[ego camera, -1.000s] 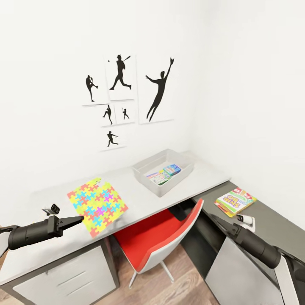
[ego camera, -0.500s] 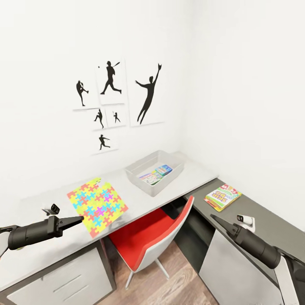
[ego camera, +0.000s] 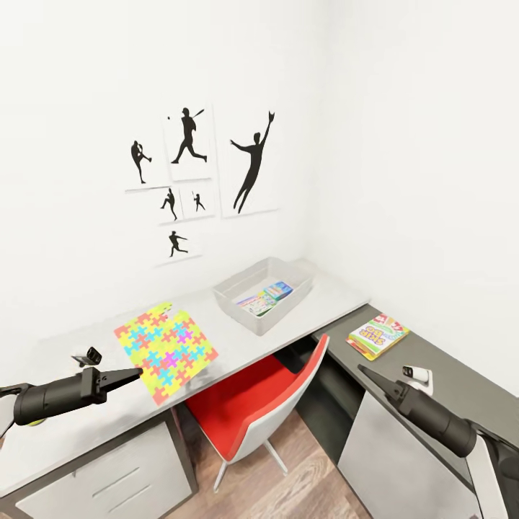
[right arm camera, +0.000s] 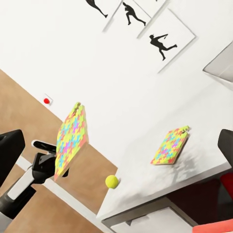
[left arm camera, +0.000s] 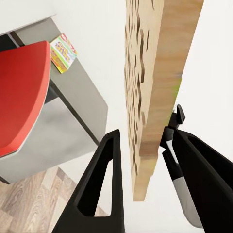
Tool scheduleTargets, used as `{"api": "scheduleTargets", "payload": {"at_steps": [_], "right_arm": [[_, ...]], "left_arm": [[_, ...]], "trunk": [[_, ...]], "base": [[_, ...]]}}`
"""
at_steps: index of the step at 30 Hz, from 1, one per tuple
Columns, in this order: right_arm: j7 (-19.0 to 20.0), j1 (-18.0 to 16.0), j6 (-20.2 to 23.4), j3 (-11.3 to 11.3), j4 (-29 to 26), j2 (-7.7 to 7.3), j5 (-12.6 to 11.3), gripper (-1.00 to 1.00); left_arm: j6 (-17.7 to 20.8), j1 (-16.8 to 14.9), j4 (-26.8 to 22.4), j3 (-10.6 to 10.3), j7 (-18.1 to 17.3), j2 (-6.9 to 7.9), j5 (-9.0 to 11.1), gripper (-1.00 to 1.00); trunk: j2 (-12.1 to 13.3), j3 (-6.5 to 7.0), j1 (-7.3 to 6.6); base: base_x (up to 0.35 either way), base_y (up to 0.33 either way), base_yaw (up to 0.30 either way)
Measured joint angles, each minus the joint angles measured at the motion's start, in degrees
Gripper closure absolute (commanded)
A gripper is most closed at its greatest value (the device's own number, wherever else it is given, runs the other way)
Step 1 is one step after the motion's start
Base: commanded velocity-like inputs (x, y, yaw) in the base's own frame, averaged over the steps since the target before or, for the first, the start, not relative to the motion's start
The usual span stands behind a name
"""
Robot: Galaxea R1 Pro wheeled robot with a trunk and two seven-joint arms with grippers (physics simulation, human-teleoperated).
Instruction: Put all the toys in the child's room - the three board games (two on the bed and one on the table), the two jigsaw puzzles on the table, and the tennis ball on the table - inside the toy box on the table in the child's room.
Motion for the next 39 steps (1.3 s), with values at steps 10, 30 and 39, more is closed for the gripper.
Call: {"api": "scheduleTargets", "payload": {"at_steps": [10, 30, 39], "right_arm": [[-0.04, 0.01, 0.08, -0.05, 0.02, -0.14, -0.34, -1.00], [0.13, 0.01, 0.10, -0.21, 0.11, -0.20, -0.48, -1.00], [0.21, 0.02, 0.14, -0.48, 0.09, -0.20, -0.50, -1.00]], "left_arm": [[0.10, -0.02, 0.08, 0.41, -0.01, 0.00, 0.04, 1.00], [-0.18, -0.02, 0.13, 0.51, 0.03, -0.01, -0.13, 1.00], [-0.21, 0.00, 0.10, 0.46, 0.00, 0.00, -0.17, 1.00]], "trunk": [[0.00, 0.33, 0.00], [-0.01, 1.68, -0.03], [-0.02, 2.30, 0.00]], "base": [[0.000, 0.002, -0.117], [0.216, 0.111, -0.210], [0.182, -0.130, -0.212]]}}
